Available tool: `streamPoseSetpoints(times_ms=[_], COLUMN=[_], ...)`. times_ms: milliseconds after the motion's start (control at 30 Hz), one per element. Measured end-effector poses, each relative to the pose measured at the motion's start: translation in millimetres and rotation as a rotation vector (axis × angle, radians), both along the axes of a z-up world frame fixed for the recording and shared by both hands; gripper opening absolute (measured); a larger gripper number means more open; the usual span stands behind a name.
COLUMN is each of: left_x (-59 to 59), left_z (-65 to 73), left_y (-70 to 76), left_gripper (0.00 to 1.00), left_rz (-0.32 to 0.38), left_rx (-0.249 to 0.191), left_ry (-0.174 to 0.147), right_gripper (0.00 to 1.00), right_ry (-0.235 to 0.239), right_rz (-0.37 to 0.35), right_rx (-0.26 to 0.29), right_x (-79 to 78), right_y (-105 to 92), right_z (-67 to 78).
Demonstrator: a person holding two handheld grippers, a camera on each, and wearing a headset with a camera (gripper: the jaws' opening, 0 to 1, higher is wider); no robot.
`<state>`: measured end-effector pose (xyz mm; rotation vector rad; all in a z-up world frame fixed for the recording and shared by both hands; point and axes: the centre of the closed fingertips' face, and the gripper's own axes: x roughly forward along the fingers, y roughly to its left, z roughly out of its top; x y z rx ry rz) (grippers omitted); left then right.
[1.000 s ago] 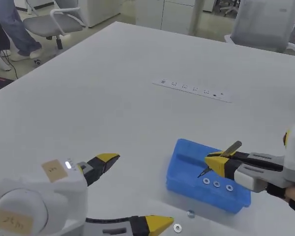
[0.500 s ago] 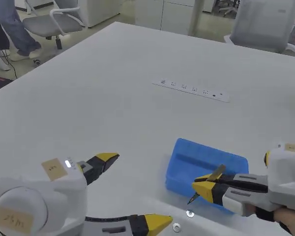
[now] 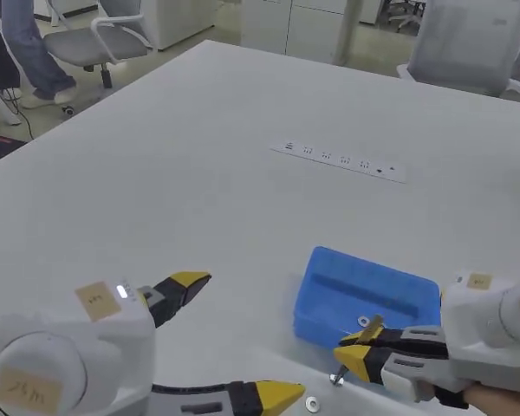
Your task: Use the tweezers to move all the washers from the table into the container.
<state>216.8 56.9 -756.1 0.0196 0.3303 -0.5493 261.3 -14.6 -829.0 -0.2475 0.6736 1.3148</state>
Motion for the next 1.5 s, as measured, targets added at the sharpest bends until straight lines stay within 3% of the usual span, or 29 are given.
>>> streamPoseSetpoints(times_ms=[133, 733, 1067, 1200, 1367, 1433, 1500], left_x=[-0.5, -0.4, -0.1, -0.1, -0.2, -0.1, 0.0], left_z=[-0.5, 0.0, 0.4, 0.0, -0.1, 0.0, 0.0], left_y=[-1.1, -1.6, -0.6, -0.2, -0.7, -0.4, 0.1], left_gripper=[0.88, 0.88, 0.88, 0.87, 0.87, 0.87, 0.87], left_rz=[-0.006, -0.007, -0.001, 0.0, -0.003, -0.002, 0.001], left_rx=[0.003, 0.0, 0.0, 0.002, 0.004, 0.005, 0.004], left_ry=[0.002, 0.001, -0.002, 0.0, 0.001, -0.001, 0.0], right_gripper=[0.04, 0.04, 0.05, 0.04, 0.03, 0.02, 0.02], right_ry=[-0.023, 0.002, -0.067, -0.089, -0.078, -0.118, -0.086], right_rz=[0.014, 0.001, 0.073, 0.062, 0.038, 0.056, 0.009], right_rx=[-0.015, -0.002, -0.029, -0.044, -0.037, -0.049, -0.024], right_x=[-1.6, -8.2, -20.5, -14.9, -11.0, -11.6, -9.8], right_y=[0.4, -2.5, 4.6, 0.5, -4.0, -4.8, -4.6], right_z=[0.0, 0.3, -1.6, -3.8, -5.2, -5.2, -4.4])
